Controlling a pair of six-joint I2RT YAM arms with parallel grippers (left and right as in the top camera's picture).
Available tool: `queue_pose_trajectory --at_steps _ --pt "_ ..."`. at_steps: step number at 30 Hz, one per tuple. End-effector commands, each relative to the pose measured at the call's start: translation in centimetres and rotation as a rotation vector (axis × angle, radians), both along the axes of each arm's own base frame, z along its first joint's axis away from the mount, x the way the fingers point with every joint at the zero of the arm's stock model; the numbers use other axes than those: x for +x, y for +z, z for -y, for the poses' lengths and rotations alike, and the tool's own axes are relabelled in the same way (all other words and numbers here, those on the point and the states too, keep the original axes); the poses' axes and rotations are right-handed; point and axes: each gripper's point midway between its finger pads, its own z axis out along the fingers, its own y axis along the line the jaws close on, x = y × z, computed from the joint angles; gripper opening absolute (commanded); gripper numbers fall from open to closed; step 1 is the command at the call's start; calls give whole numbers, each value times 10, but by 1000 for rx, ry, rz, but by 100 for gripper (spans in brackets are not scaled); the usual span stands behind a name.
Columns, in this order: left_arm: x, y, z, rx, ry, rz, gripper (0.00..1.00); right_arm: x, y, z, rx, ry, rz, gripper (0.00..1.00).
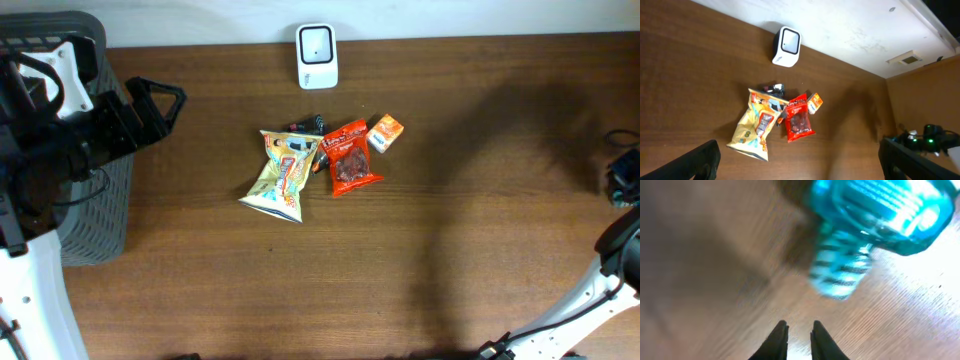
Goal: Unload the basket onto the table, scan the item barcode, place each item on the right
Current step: 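Reach the right gripper back and grasp the red snack bag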
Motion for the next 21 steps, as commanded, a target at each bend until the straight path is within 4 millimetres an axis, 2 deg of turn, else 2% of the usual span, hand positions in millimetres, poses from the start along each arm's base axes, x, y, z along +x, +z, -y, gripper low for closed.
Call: queue_pose_trajectory --at_steps 1,2,3,4,5,6,9,10,12,15,16,17,20,21 --pt "-1 4 3 9 -22 20 99 71 56 -56 86 195 214 23" --pt "-1 4 3 9 -22 20 99 89 68 -81 132 278 275 31" --pt "-1 4 3 9 -22 20 99 107 80 -110 176 366 326 45" --pt "-1 4 3 9 -22 20 99 123 87 -150 211 477 352 62" --pt "-1 4 3 9 -22 20 99 133 87 -182 221 574 348 72" --pt "-1 4 3 9 -22 20 99 141 83 -221 222 726 333 81" --pt "-1 4 3 9 -21 20 99 149 70 -317 197 983 265 94" --pt "-1 4 3 9 -22 20 99 150 68 -335 192 1023 257 99" --pt "-1 4 3 9 -22 20 99 150 65 -394 188 1146 256 99" --pt "-1 4 3 9 -22 20 99 148 65 -456 164 1276 282 100" --pt "-1 4 3 9 -21 20 99 146 64 -466 167 1295 280 94" --pt "-1 4 3 9 -22 20 99 140 59 -482 168 1330 266 82" --pt "-1 4 3 9 -22 20 99 127 33 -512 158 1400 193 58" --pt "-1 4 3 9 -22 20 99 123 24 -521 164 1416 173 53"
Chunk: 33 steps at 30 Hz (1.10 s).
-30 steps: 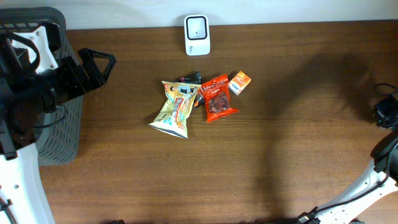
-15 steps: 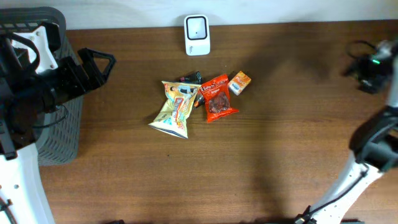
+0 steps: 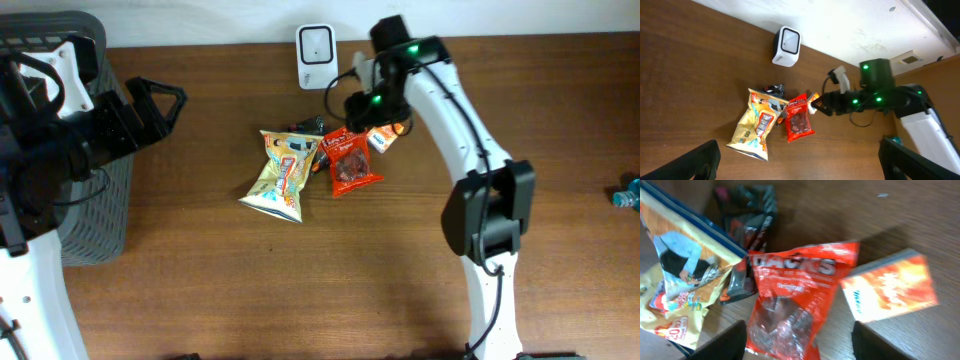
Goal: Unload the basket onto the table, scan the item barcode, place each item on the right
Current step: 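Reach the right gripper back and grasp the red snack bag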
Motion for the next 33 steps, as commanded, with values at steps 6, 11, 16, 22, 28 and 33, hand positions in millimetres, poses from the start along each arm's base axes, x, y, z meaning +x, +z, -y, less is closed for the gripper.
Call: queue_pose_trajectory --at_steps 6,11,16,22,28,33 --pt "-1 4 3 8 -21 19 99 -40 -83 -12 -197 6 -177 53" --pt "-1 4 3 8 -21 19 99 -65 -97 7 -261 -47 -282 59" --pt "-1 4 3 8 -21 19 99 -59 -56 14 -288 -107 -233 94" --pt "-1 4 3 8 -21 19 99 -72 -48 35 -576 -90 -171 99" --pt "-1 4 3 8 -21 19 99 -117 -36 2 -748 -19 -156 99" --pt "-1 4 3 8 -21 19 99 -121 -53 6 -815 -8 -132 99"
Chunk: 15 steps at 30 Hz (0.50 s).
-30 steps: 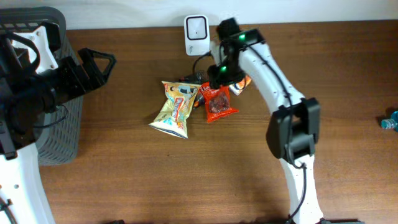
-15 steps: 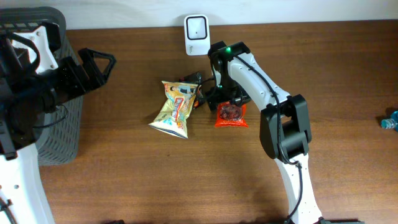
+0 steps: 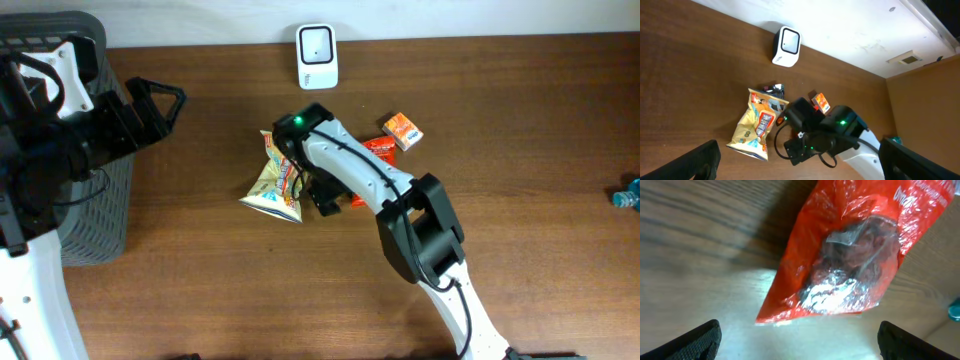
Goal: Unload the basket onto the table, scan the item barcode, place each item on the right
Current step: 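Reach the right gripper back and grasp the red snack bag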
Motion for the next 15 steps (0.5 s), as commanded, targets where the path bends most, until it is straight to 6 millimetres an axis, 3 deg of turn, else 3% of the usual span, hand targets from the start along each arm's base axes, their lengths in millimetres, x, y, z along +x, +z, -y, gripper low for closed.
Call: queue_pose_trajectory --at_steps 1,5,7,8,9,11,13,15 --pt "-1 4 3 9 -21 19 99 8 -6 13 -29 -22 69 99" --pt "-1 4 3 9 -21 19 99 11 -15 19 -51 -18 88 98" --pt "-1 4 3 8 -21 19 99 18 -12 24 -82 -3 123 80" --pt "-1 4 3 8 -21 19 99 20 -10 26 -99 4 137 62" --pt "-1 4 3 8 -21 19 99 21 -11 26 -97 3 138 51" --pt "-1 4 3 8 -21 19 99 21 -11 25 -96 -1 144 36" --pt "-1 4 3 8 -21 19 99 23 -10 24 -89 -4 153 31" --pt "-1 4 3 9 -21 19 99 28 -5 20 -74 -6 172 16"
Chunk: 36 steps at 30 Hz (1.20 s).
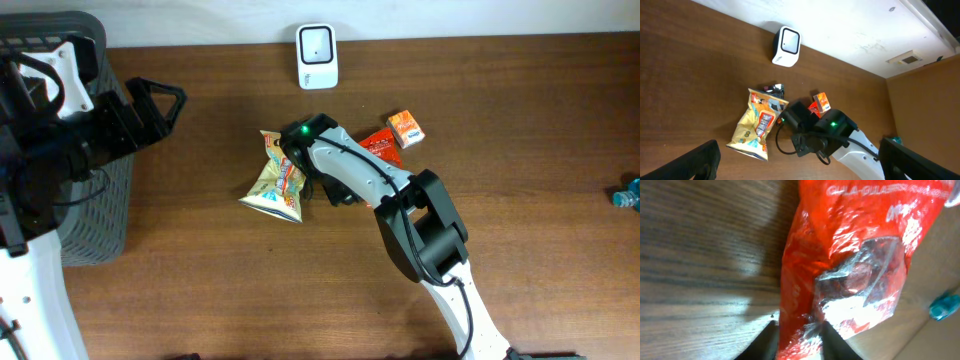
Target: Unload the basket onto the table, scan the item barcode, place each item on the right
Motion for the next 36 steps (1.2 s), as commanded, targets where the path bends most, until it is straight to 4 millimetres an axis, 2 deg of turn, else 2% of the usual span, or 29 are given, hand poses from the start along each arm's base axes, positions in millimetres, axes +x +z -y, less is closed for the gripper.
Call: queue_pose_trajectory --at_steps 1,2,6,8,9,10,11,12,14,15,17,19,21,24,28,31,34,35,36 --pt "-1 4 3 9 -21 19 99 12 17 -3 21 -9 66 12" --pt "-1 4 3 9 -21 19 99 15 22 -6 30 -10 78 4" --pt "-1 4 3 9 -21 19 99 24 42 -9 51 -15 107 4" --pt "-1 4 3 9 -21 19 99 26 57 -3 53 -48 118 4" --pt "-1 4 3 9 -21 19 99 28 62 1 59 -74 124 15" --pt "-1 4 3 9 -21 19 99 31 66 4 85 -100 124 55" --pt "-1 4 3 9 -21 19 99 37 66 6 121 -126 131 75" --pt "-1 4 3 9 -21 19 99 50 62 5 203 -153 140 84" --pt "-1 4 3 9 -21 19 99 73 53 -12 382 -85 120 99" --pt "-1 4 3 9 -21 19 99 88 51 -22 476 -63 142 99" --pt "-1 4 3 9 -21 19 99 103 51 -30 532 -48 186 99" --pt "-1 4 3 9 -21 19 99 107 48 -34 541 -42 201 99" --pt "-1 4 3 9 -21 19 99 103 40 -32 533 -61 186 99" --pt "-1 4 3 9 -21 19 99 93 14 -24 489 -88 138 99" --pt "-1 4 3 9 -21 19 99 91 -1 -2 371 -137 170 99" --pt "-1 4 3 9 -21 19 99 89 -14 1 368 -141 167 99" --pt "-1 4 3 9 -21 19 99 80 -32 5 352 -144 140 98" --pt "-1 4 3 9 -21 19 99 77 -36 6 348 -145 133 93" --pt "-1 4 3 9 -21 19 99 76 -37 7 344 -145 129 82"
